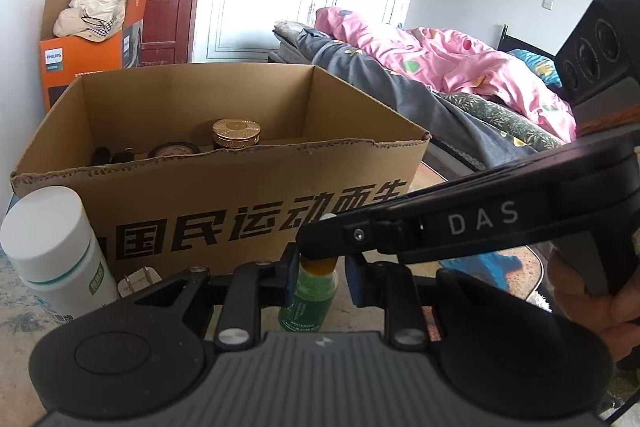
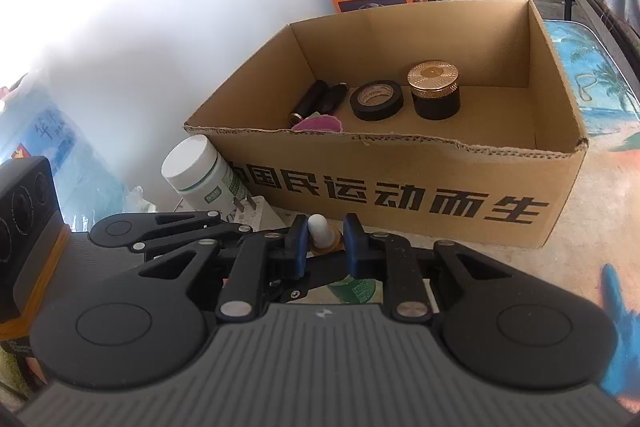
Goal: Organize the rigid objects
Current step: 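Close the right tool around the green dropper bottle's neck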
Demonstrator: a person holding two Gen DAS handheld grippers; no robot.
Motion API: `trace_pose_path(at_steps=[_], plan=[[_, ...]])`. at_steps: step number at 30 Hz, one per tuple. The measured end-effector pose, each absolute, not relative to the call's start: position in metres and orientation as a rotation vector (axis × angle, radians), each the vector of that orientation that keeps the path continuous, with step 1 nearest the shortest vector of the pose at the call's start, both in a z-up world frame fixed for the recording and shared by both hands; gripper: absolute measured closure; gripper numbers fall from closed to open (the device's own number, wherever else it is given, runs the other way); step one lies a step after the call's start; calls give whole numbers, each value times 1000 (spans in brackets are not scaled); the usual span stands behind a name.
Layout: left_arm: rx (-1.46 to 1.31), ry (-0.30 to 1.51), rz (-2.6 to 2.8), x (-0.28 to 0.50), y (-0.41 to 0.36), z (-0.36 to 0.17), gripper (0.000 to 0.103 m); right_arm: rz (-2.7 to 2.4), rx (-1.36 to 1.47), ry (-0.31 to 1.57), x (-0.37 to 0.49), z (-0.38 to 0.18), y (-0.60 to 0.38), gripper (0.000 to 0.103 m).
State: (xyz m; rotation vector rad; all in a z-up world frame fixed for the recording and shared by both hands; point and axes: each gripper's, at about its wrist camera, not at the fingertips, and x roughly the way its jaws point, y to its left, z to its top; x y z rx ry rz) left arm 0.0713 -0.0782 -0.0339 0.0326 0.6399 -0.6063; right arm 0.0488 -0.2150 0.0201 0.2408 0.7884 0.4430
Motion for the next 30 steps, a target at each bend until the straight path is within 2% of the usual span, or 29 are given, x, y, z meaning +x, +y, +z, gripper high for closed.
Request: trace_pose_path(at_steps=[1,4,18,20,25,30], plan=[[50,638,-600,70,-80,-35,70,441,243,787,48,20,-215,85],[116,638,-569,68,-87,-43,67,440,249,786,49,19,-217,85],[158,683,-553,76,-100,-63,69,448,184,816,57,10,-206,78],[155,683,-552,77,-100,-63,70,445,185,808,56,10,-206,82],[151,674,-565,70,-101,-55,70,436,157,787,49,19,-205,82],[160,614,-564,58,-96,-26,70,460,139,712,35,52,-204,82]])
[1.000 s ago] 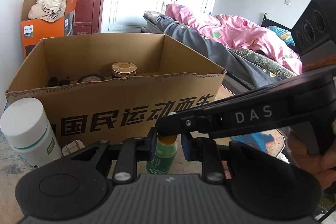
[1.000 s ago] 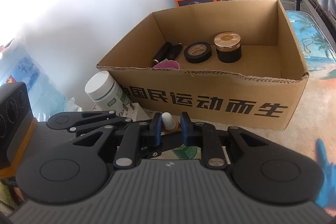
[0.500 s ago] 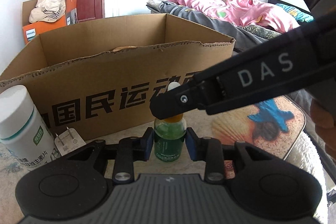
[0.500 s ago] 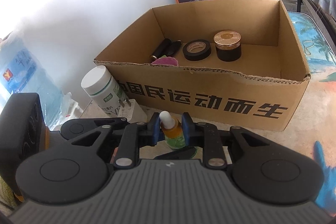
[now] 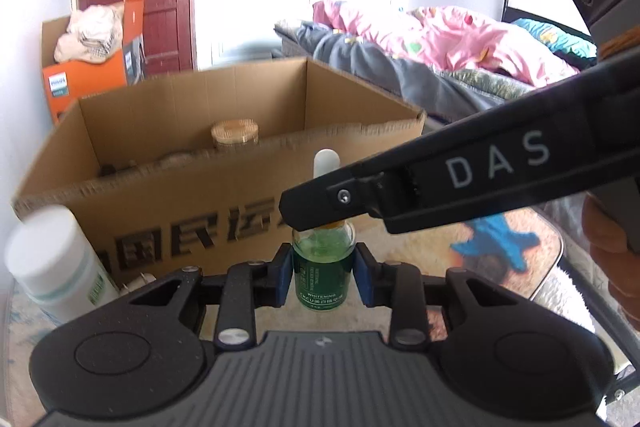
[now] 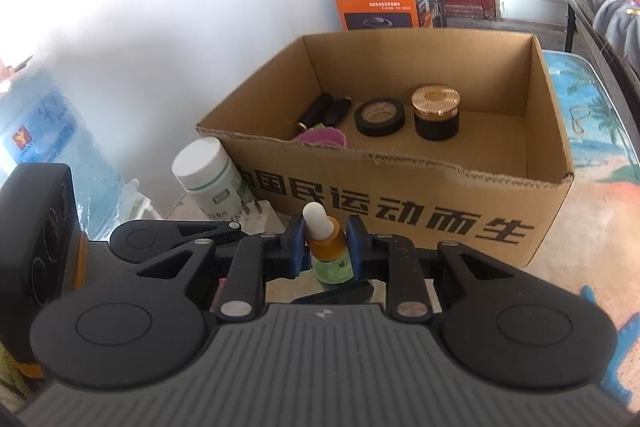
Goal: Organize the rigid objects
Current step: 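Close the right tool around the green dropper bottle's neck, then lift the dropper bottle with the right tool over the box wall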
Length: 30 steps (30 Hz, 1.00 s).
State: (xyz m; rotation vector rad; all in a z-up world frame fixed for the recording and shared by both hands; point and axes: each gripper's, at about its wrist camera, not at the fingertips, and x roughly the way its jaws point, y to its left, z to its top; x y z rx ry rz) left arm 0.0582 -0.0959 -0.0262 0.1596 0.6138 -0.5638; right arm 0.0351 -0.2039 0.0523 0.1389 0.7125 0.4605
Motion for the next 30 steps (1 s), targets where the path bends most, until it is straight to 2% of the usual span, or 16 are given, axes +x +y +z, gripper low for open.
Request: trace_pose_path(at_steps=[8,14,18,23,30], plan=[[145,477,-554,65,-87,40,70,523,78,544,40,127,-205,82],[17,562,-599,133,-104,63,70,514,95,563,105,150,-233,82],[-86,694,-619,197,-121,53,70,491,143,643,164,138,-262,82],[-89,797,-589,255,-150,24,70,462,184,724,220,104,-293,82],[-5,879,-541,285,-174,-2,70,464,167,780,258,63,-304,82]])
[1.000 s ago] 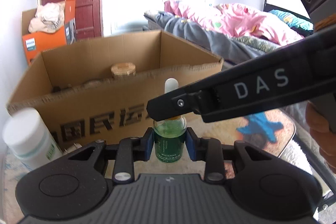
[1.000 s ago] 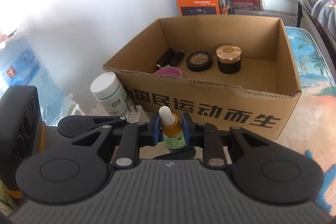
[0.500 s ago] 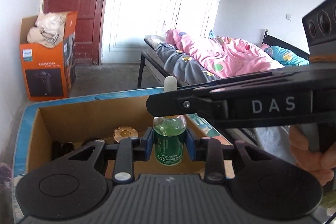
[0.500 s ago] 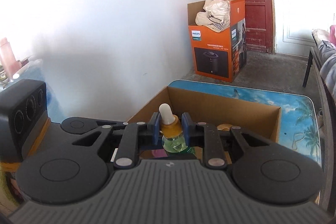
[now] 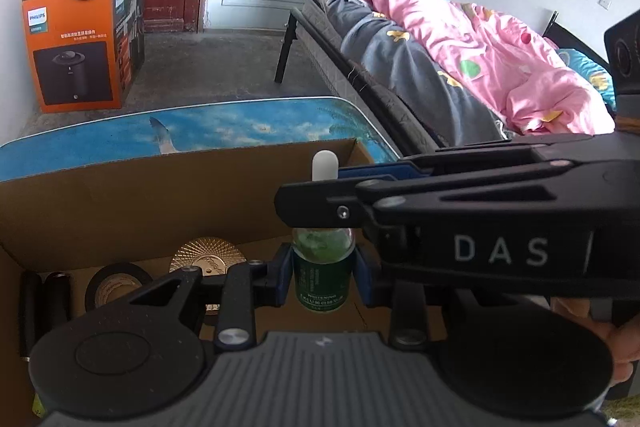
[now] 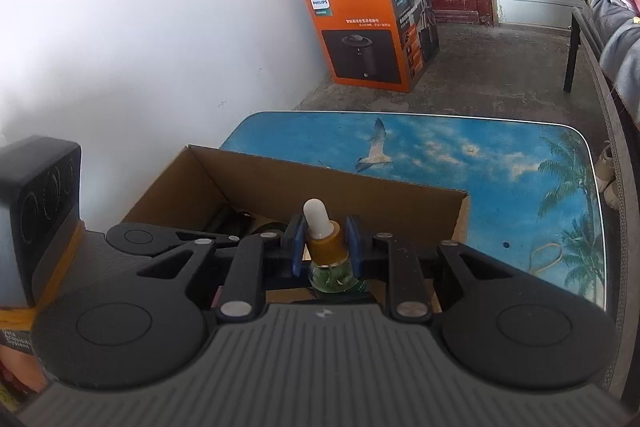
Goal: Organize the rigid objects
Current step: 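Lift the dropper bottle with the right tool over the box wall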
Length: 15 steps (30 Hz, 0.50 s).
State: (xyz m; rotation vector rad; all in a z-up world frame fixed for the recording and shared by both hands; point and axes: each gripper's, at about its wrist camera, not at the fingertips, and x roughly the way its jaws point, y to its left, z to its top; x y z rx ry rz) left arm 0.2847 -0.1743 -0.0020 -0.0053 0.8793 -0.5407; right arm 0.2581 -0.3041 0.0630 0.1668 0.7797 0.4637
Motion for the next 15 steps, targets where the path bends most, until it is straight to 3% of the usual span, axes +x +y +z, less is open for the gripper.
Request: trace_pose_path(at_steps=[15], plan=[[-7,1015,-508,313,-187,-19,70,467,52,856,290,34,-296,81]])
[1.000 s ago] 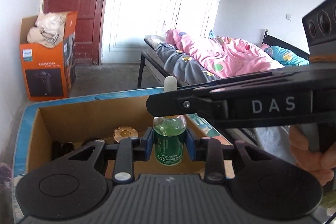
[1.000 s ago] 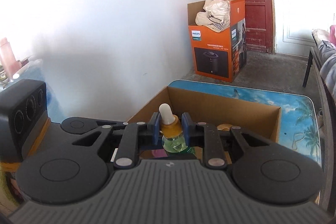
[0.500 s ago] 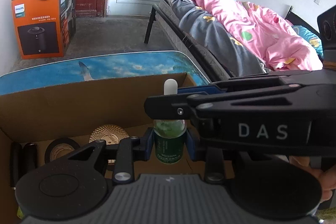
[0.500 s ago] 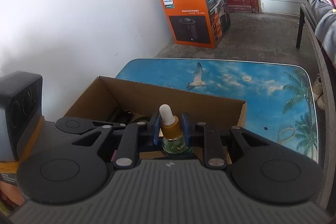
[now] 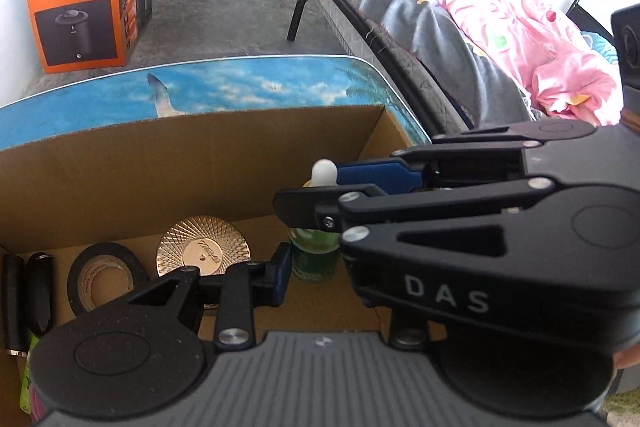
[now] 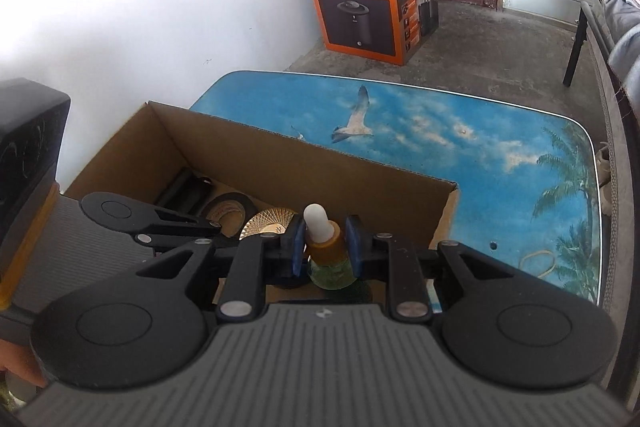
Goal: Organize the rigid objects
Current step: 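Lift the dropper bottle with the right tool over the box wall, then lower the bottle into the box and open the right tool, then move the right tool to the white plug charger on the table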
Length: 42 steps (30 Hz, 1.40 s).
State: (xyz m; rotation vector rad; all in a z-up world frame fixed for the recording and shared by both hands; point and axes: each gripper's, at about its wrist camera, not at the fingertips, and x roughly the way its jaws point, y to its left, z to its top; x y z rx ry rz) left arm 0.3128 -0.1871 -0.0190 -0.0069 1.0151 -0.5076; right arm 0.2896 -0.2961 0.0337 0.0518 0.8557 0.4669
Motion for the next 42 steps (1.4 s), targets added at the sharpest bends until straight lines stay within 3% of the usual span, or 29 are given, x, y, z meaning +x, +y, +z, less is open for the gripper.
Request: trace_pose_path(at_steps=[6,11,17,23,29,37,42], plan=[[-19,1016,-503,312,-185,-18,64,445,76,849,290,37,-301,79],[0,961,-499,294,-180,1,45,434,166,777,266,62,-315,78],[-7,820,-542,236,-147,52,24,429,280,570,178,118,-333,74],[-29,683,-561,151,-91,88,11,449,376,444,76,130,-332,66],[-10,648,-511,77,-43,70,9,481,451,516,29,91,-297,63],[56,671,-503,38,-25,6,10,569,502,728,48,29,-214,65],[76,708,-493,43,-21,-30,18,595,488,844,72,-1,-173,67]])
